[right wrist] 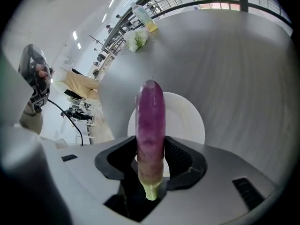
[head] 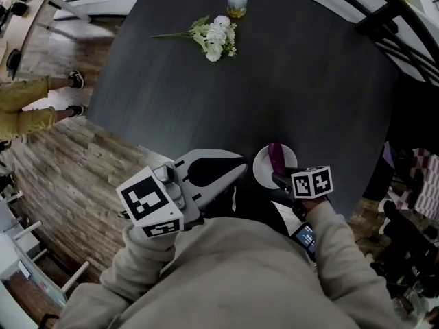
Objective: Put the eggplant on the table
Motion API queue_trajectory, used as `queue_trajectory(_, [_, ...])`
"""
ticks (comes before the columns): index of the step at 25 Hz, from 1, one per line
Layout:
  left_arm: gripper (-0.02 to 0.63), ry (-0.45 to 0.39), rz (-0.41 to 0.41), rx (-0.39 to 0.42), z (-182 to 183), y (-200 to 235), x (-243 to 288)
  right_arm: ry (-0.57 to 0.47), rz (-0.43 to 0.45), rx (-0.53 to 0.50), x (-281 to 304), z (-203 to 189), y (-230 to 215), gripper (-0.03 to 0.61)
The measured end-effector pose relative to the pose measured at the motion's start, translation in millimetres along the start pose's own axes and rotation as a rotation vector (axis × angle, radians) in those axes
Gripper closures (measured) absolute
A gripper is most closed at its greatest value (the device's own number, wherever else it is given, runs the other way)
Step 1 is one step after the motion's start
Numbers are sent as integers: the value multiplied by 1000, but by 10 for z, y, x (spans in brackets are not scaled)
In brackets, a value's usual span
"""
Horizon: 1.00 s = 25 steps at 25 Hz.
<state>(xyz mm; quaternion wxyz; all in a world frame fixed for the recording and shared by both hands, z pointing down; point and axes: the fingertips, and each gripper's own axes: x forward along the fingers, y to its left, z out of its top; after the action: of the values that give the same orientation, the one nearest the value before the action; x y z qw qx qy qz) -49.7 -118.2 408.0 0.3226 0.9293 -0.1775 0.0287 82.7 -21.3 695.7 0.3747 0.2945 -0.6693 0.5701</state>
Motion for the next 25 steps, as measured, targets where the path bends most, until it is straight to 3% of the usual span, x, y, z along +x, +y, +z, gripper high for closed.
queue_trajectory(5, [609, 17, 3, 11, -40, -10, -7, -5, 6, 20, 22, -42, 16, 382])
queue_trajectory(13, [609, 35, 12, 2, -151, -14, -8, -51, 20, 21, -1, -25, -9, 307])
queue_trajectory(18, [609, 40, 12, 1, -154, -12, 4, -18, -53, -112, -21, -25, 0, 290])
queue_trajectory(25, [609, 41, 12, -1, -167, -17, 0, -29, -41, -80, 7, -26, 12, 290])
